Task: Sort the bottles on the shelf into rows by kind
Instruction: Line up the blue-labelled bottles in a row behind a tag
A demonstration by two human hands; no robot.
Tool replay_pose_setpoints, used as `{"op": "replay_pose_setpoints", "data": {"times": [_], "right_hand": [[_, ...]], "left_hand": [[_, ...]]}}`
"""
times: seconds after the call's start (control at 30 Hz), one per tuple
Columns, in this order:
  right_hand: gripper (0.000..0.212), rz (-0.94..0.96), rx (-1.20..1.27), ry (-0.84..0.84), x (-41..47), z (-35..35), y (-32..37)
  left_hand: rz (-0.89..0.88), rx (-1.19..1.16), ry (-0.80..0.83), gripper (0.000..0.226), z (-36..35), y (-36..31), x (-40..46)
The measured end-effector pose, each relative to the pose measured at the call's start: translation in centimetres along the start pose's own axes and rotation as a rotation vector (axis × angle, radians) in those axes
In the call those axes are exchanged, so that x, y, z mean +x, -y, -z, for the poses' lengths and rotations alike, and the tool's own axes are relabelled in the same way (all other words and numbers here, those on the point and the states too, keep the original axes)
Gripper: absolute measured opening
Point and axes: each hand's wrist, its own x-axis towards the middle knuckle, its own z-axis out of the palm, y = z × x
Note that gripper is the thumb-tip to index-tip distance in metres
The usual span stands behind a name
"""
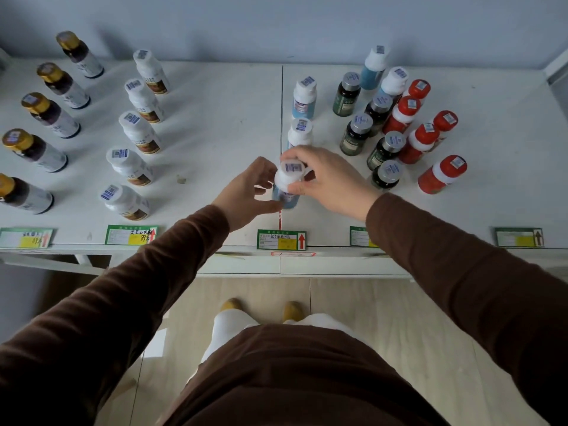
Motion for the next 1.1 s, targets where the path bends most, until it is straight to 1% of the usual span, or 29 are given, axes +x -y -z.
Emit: {"op": "replay_pose_setpoints", "data": {"times": [0.1, 0.2, 0.33, 0.47, 0.5, 0.53, 0.63, 0.67, 0.7, 0.73, 0.8, 0.87, 0.9, 0.97, 1.03, 1.1], "right_hand": [[0.048, 0.045, -0.103, 0.045, -0.2, -1.5, -0.2], [0.045, 0.07, -0.152, 0.078, -0.2, -2.3, 0.0], [0.044, 0.09, -0.142, 0.113, -0.2, -2.6, 0.1], [0.059, 0.058, -0.088, 0.177, -0.1, -1.8, 0.2], [0.06, 0.05, -0.067, 0.151, 0.1, -1.2, 0.1], [0.057, 0.046, -0.049, 0.093, 0.3, -0.5, 0.0], [0.033, 0.027, -0.067, -0.172, 1.9, 1.8, -1.1], [0.03, 0.004, -0.103, -0.235, 2.6, 2.5, -1.6], [0.032, -0.022, -0.152, -0.26, 3.4, 3.1, -2.1], [0.037, -0.043, -0.209, -0.243, 4.3, 3.5, -2.5], [0.051, -0.048, -0.292, -0.121, 6.0, 3.8, -3.0], [0.054, -0.041, -0.336, 0.012, 7.3, 3.5, -3.1], [0.052, -0.044, -0.351, 0.054, 7.7, 3.3, -3.1], [0.048, -0.059, -0.349, 0.068, 8.1, 3.1, -3.2], [0.044, -0.082, -0.281, 0.034, 8.4, 3.6, -3.2], [0.039, -0.11, -0.139, -0.025, 8.6, 4.5, -3.2]], "left_hand": [[-0.018, 0.212, 0.02, 0.041, 0.6, 1.4, -0.3], [-0.061, 0.353, -0.025, 0.037, 1.0, 2.3, -0.3], [-0.074, 0.415, -0.078, 0.035, 1.5, 2.9, 0.2], [-0.054, 0.439, -0.109, 0.034, 2.1, 2.8, 1.6], [-0.049, 0.453, -0.118, 0.034, 2.3, 2.6, 2.3], [-0.044, 0.467, -0.127, 0.035, 2.4, 2.4, 3.0], [-0.031, 0.474, -0.145, 0.039, 2.3, 1.3, 5.6], [-0.024, 0.46, -0.145, 0.043, 2.0, 0.9, 6.4], [-0.013, 0.44, -0.141, 0.047, 1.7, 0.6, 7.3], [0.006, 0.415, -0.133, 0.052, 1.3, 0.2, 8.1], [0.054, 0.344, -0.104, 0.061, 0.3, -0.3, 9.6], [0.09, 0.236, -0.07, 0.065, -0.7, -0.6, 10.7], [0.105, 0.179, -0.061, 0.064, -1.1, -0.6, 11.0], [0.135, 0.094, -0.066, 0.057, -1.5, -0.5, 11.4], [0.146, 0.017, -0.064, 0.049, -1.2, -0.3, 11.4], [0.132, -0.19, 0.012, 0.041, -0.3, -0.3, 11.0]]}}
